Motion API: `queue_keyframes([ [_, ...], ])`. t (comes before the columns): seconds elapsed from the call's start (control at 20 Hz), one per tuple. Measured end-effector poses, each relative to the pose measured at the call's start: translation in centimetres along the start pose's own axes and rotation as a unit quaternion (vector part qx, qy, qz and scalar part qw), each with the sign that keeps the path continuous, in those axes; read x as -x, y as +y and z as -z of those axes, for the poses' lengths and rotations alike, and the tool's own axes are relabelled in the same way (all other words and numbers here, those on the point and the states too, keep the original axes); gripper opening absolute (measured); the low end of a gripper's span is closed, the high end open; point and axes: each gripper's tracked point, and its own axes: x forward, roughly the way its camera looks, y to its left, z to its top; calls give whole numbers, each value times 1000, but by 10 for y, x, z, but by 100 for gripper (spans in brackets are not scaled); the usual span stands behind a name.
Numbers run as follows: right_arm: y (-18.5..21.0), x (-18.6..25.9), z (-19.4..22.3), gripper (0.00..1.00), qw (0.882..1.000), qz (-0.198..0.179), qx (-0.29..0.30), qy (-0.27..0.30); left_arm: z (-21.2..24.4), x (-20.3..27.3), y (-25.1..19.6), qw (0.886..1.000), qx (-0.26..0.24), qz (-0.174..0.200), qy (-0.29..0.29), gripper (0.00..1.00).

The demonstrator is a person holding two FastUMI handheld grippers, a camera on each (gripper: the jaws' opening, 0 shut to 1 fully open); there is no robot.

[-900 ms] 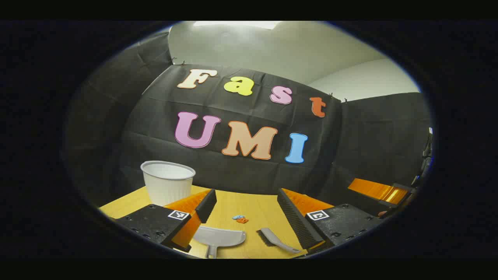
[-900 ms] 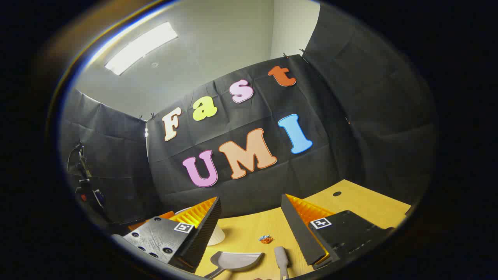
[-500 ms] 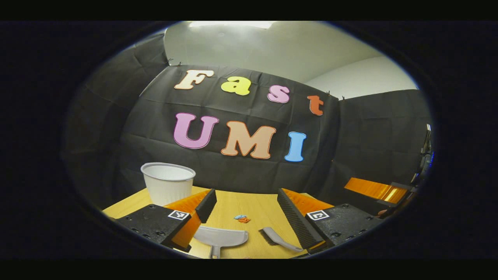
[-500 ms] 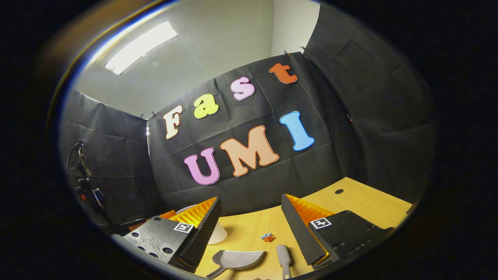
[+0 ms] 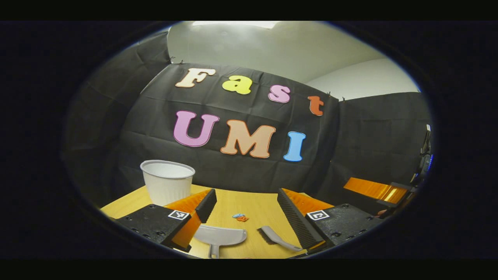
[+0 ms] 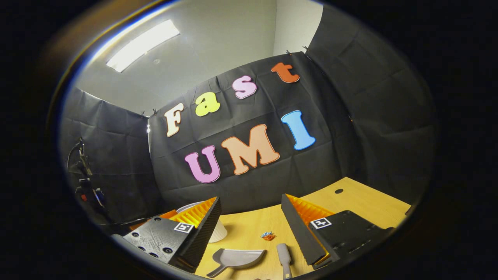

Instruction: Pick up the small broom and dustpan from the desktop, sweep the trash into the dustpan with the broom, and then empty the trash into the garbage bin.

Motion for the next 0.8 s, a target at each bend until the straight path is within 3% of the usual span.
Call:
queue_keyframes([
  [0.8, -1, 4, 11, 92, 1000, 15, -1, 8, 6, 5, -1, 999, 26, -20, 18, 92],
])
